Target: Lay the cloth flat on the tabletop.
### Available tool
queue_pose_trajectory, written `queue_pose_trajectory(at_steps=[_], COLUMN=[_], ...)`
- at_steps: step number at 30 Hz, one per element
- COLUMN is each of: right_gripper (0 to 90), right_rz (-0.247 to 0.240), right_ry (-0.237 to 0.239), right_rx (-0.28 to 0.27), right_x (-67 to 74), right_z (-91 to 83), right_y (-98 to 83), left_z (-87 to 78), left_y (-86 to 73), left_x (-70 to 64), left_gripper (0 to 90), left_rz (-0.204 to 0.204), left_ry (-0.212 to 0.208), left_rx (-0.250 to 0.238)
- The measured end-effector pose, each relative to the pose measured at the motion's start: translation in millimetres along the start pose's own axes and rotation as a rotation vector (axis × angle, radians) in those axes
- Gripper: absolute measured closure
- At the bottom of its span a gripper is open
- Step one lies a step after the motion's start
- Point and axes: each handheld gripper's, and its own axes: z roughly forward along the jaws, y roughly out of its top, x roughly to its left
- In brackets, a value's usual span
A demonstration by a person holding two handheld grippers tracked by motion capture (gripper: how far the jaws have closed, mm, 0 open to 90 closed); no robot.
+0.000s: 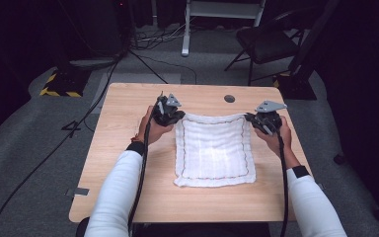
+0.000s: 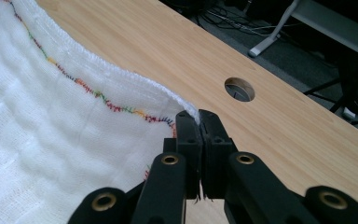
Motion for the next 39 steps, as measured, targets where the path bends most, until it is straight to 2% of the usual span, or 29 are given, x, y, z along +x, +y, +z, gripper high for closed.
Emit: queue_pose_trajectory(at_steps=[3,6,7,8,9,10,12,16,17,18,19,20,21,22,25,27,29,30,32,33,34,35,37,39], right_gripper=[88.6,87.3,81.7,72.0,70.0,69.3,62.5,54.3,53.7,53.7,53.7,53.7,53.5,52.8,52.3,51.9,51.7,50.9,50.5,50.4,50.0,49.8,47.7,46.8], right_rz=[0.011,0.013,0.018,0.027,0.029,0.036,0.049,0.085,0.097,0.100,0.100,0.100,0.069,0.064,0.101,0.109,0.100,0.088,0.056,0.050,0.042,0.029,0.002,-0.006], right_ry=[-0.025,-0.058,-0.069,-0.092,-0.133,-0.137,-0.126,-0.091,-0.085,-0.080,-0.068,-0.068,-0.053,-0.053,-0.026,0.001,0.058,0.082,0.123,0.151,0.176,0.195,0.221,0.245], right_rx=[0.020,0.040,0.044,0.053,0.054,0.055,0.071,0.109,0.108,0.092,0.082,0.082,0.099,0.115,0.133,0.123,0.110,0.122,0.142,0.147,0.157,0.164,0.188,0.187], right_x=[-6.1,-11.6,-13.2,-14.4,-14.6,-14.8,-14.7,-16.5,-17.2,-16.8,-15.9,-15.9,-12.6,-11.9,-13.2,-11.6,-5.5,-1.2,9.8,15.7,21.5,26.8,35.1,40.6], right_z=[12.6,24.1,27.7,31.8,34.9,36.9,39.5,41.4,40.3,38.0,36.0,36.0,36.0,37.2,41.5,39.3,34.3,33.0,30.4,27.9,24.5,20.4,10.8,-1.4], right_y=[4.4,8.5,9.2,9.8,9.3,8.5,6.3,0.6,-0.8,-2.8,-4.8,-4.8,-9.2,-10.4,-14.5,-17.5,-24.0,-28.1,-37.9,-43.6,-49.5,-55.2,-64.2,-72.8], left_z=[9.2,14.7,16.7,18.8,20.1,21.1,22.5,24.6,24.9,25.2,25.2,25.9,28.4,30.4,35.4,34.1,31.4,30.0,26.6,23.8,19.9,15.7,6.0,-3.4], left_y=[1.7,2.7,2.6,1.9,0.8,-0.8,-3.6,-10.0,-11.7,-13.4,-13.4,-15.5,-18.1,-19.3,-25.3,-31.0,-37.2,-40.1,-46.3,-49.2,-52.0,-54.6,-59.3,-64.2], left_x=[7.7,12.5,14.5,16.7,18.9,19.7,18.2,11.0,8.5,5.3,5.3,1.0,-3.2,-3.8,-3.8,-7.7,-14.9,-17.9,-25.0,-29.3,-32.8,-36.7,-45.0,-54.1], left_gripper=[86.1,85.0,81.9,74.2,67.9,65.5,56.5,46.8,43.7,42.0,40.5,40.5,37.9,37.0,33.5,31.5,31.2,31.3,34.9,34.6,34.0,32.9,31.3,28.8], left_rz=[-0.033,-0.045,-0.060,-0.084,-0.108,-0.125,-0.132,-0.138,-0.140,-0.126,-0.126,-0.107,-0.093,-0.093,-0.149,-0.142,-0.108,-0.091,-0.071,-0.062,-0.056,-0.052,-0.033,-0.030], left_ry=[0.026,0.076,0.101,0.133,0.148,0.143,0.155,0.130,0.111,0.096,0.096,0.080,0.067,0.068,0.044,0.008,-0.016,-0.020,-0.057,-0.059,-0.079,-0.100,-0.113,-0.146], left_rx=[0.009,0.016,0.028,0.034,0.037,0.034,0.037,0.036,0.040,0.042,0.042,0.049,0.060,0.070,0.085,0.079,0.084,0.096,0.109,0.108,0.106,0.103,0.093,0.082])
